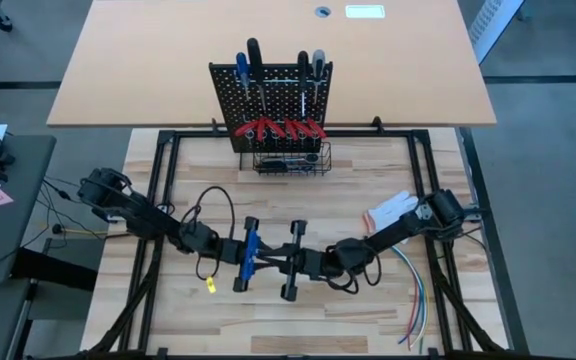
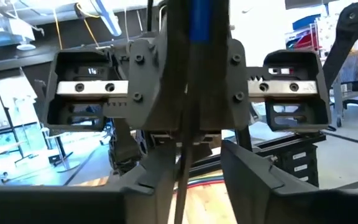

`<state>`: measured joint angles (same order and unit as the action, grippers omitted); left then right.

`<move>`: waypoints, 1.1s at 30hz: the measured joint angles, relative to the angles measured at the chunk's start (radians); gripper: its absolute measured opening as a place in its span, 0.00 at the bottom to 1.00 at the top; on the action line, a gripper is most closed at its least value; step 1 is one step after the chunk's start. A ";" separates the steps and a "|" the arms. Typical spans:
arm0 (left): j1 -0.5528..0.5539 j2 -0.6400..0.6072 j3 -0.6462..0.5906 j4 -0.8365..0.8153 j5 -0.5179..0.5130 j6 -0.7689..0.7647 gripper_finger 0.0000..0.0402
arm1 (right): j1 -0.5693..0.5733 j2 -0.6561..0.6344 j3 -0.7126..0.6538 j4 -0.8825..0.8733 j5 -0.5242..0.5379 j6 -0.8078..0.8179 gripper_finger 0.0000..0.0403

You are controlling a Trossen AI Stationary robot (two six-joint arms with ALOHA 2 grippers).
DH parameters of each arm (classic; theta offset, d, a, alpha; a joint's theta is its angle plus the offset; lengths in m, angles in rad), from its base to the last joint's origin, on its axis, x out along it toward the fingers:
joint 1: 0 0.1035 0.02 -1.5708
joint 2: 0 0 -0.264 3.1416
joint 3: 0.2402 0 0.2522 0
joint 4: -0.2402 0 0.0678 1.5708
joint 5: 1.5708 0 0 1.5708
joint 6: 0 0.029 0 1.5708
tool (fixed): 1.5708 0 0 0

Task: Hang tools onto peg board
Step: Hang the blue pick tool on the pegboard

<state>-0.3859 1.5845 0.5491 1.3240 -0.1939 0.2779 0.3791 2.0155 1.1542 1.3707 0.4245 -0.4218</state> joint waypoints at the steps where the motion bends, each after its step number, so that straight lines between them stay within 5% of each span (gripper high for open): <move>1: 0.000 0.000 0.000 -0.001 0.001 0.000 0.27 | -0.001 0.000 0.000 -0.010 -0.009 0.011 0.01; 8: 0.000 -0.015 0.000 -0.061 0.008 -0.016 0.03 | -0.005 0.000 0.000 -0.052 -0.011 0.039 0.03; 14: -0.001 -0.154 0.000 -0.313 0.045 -0.031 0.01 | 0.021 -0.030 0.000 -0.108 0.013 0.054 0.22; 18: 0.000 -0.307 0.000 -0.497 0.131 0.006 0.01 | 0.042 -0.125 0.001 -0.346 0.074 0.063 0.41; 22: 0.007 -0.445 0.000 -0.688 0.325 0.021 0.01 | 0.041 -0.231 0.001 -0.651 0.062 0.232 0.55; 27: 0.014 -0.530 0.000 -0.767 0.522 0.032 0.01 | -0.032 -0.274 0.002 -0.879 -0.188 0.500 0.60; 33: 0.017 -0.515 0.000 -0.785 0.531 0.040 0.00 | -0.111 -0.123 0.015 -0.678 -0.405 0.620 0.57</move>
<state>-0.3685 1.0693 0.5488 0.5391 0.3369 0.3183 0.2677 1.8922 1.1690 0.6931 0.0197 0.1983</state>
